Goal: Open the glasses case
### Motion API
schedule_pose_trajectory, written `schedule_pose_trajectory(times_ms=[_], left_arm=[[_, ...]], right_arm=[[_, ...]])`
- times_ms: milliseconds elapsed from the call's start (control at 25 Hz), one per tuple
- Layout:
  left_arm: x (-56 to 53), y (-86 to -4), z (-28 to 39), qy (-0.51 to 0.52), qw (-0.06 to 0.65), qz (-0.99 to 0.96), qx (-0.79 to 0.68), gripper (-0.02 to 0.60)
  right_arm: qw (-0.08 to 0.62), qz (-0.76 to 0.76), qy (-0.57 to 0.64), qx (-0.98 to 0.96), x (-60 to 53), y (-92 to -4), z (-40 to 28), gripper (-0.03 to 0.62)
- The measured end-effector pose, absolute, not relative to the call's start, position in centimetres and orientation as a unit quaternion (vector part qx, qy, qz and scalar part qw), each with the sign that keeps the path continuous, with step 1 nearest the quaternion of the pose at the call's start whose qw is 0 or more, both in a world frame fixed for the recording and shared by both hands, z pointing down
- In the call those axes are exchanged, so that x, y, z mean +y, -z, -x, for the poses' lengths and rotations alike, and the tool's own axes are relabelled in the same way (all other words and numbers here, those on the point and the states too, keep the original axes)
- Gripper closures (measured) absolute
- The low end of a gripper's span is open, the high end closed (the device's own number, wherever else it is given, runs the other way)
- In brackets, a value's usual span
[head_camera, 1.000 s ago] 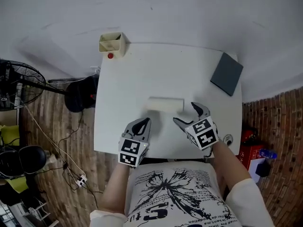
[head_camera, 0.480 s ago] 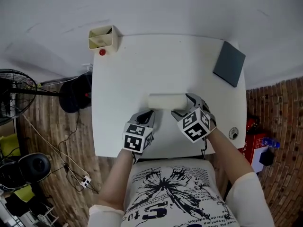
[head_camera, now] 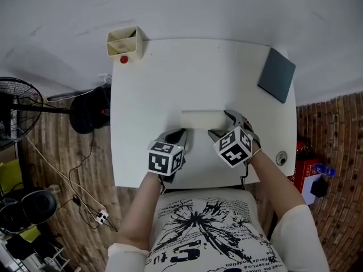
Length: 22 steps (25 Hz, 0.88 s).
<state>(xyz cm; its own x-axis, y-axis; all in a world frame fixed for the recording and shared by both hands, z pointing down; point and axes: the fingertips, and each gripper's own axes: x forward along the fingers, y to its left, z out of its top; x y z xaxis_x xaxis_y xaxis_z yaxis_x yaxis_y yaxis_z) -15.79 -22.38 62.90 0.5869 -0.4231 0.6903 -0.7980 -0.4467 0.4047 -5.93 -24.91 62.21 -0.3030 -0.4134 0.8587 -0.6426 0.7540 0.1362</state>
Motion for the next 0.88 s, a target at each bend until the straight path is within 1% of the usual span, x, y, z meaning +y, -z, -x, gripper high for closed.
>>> schedule_pose_trajectory(times_ms=[280, 400, 640, 680, 880], left_arm=[[-22.3, -62.9, 15.8, -0.256, 0.375, -0.815, -0.360, 0.568], [-22.3, -62.9, 15.9, -0.256, 0.376, -0.815, -0.360, 0.568], [-22.3, -62.8, 15.8, -0.256, 0.374, -0.815, -0.361, 0.568], [-22.3, -62.8, 15.8, -0.256, 0.373, -0.815, -0.362, 0.568], [-22.3, -62.7, 15.7, -0.256, 0.373, -0.815, -0.361, 0.568]], right_arm=[[0.490, -0.326, -0.128, -0.798, -24.9, -61.9, 5.9, 0.227], [0.483, -0.326, -0.129, -0.803, -25.1, -61.2, 6.1, 0.245], [0.463, -0.342, -0.123, -0.809, -26.0, -59.2, 6.3, 0.375], [0.461, -0.349, -0.120, -0.807, -26.3, -59.0, 6.1, 0.410], [0.453, -0.381, -0.113, -0.798, -27.9, -58.3, 5.2, 0.454]])
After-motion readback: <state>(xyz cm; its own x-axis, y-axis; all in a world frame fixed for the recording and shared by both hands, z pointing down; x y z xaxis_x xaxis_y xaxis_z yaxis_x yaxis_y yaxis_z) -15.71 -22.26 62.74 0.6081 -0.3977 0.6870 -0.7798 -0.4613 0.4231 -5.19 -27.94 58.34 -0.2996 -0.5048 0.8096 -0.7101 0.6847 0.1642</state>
